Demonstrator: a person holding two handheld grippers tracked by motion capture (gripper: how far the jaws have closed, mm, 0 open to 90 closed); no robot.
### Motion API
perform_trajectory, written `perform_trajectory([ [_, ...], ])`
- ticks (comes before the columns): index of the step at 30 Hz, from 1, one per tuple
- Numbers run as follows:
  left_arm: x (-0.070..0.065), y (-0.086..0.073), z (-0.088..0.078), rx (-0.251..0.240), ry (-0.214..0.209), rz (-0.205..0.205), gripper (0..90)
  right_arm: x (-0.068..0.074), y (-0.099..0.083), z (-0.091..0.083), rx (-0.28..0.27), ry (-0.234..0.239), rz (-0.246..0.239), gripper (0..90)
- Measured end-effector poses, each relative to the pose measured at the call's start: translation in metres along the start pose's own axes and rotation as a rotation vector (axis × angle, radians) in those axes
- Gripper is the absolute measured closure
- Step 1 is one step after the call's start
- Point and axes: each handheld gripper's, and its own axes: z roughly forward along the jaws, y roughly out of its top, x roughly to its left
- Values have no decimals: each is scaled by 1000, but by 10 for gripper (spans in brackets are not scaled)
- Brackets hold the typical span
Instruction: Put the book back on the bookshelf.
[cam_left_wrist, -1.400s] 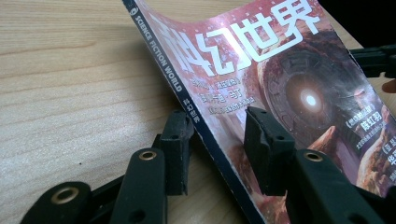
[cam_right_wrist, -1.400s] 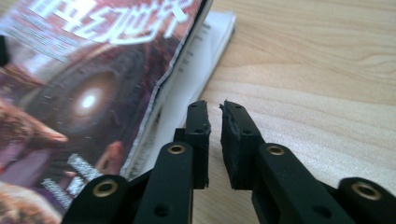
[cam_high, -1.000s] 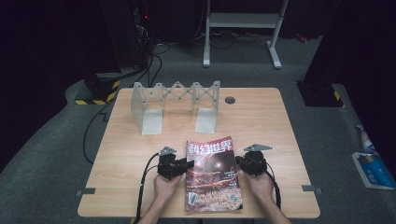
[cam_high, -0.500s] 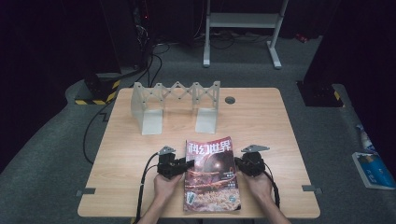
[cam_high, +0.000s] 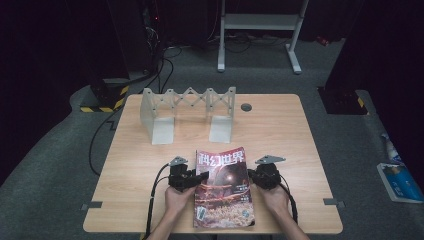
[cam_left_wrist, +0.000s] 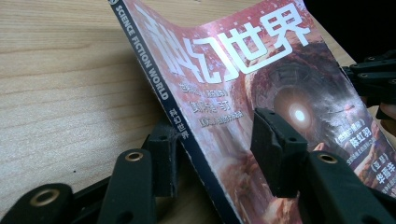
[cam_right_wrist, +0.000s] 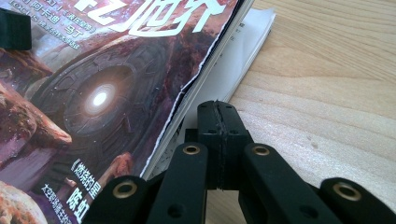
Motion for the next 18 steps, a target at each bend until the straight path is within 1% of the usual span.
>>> perform_trajectory([
  [2,0,0,0,-4,-2,-6,524,1,0,0,1,5,4,896],
  [3,0,0,0,-6,-2,-9,512,1,0,1,-2,10,-6,896],
  [9,1,0,0,-9,-7,-18,481,3,0,2,-6,18,-16,896],
  [18,2,1,0,-8,-9,-17,474,3,0,3,-12,25,-22,896],
])
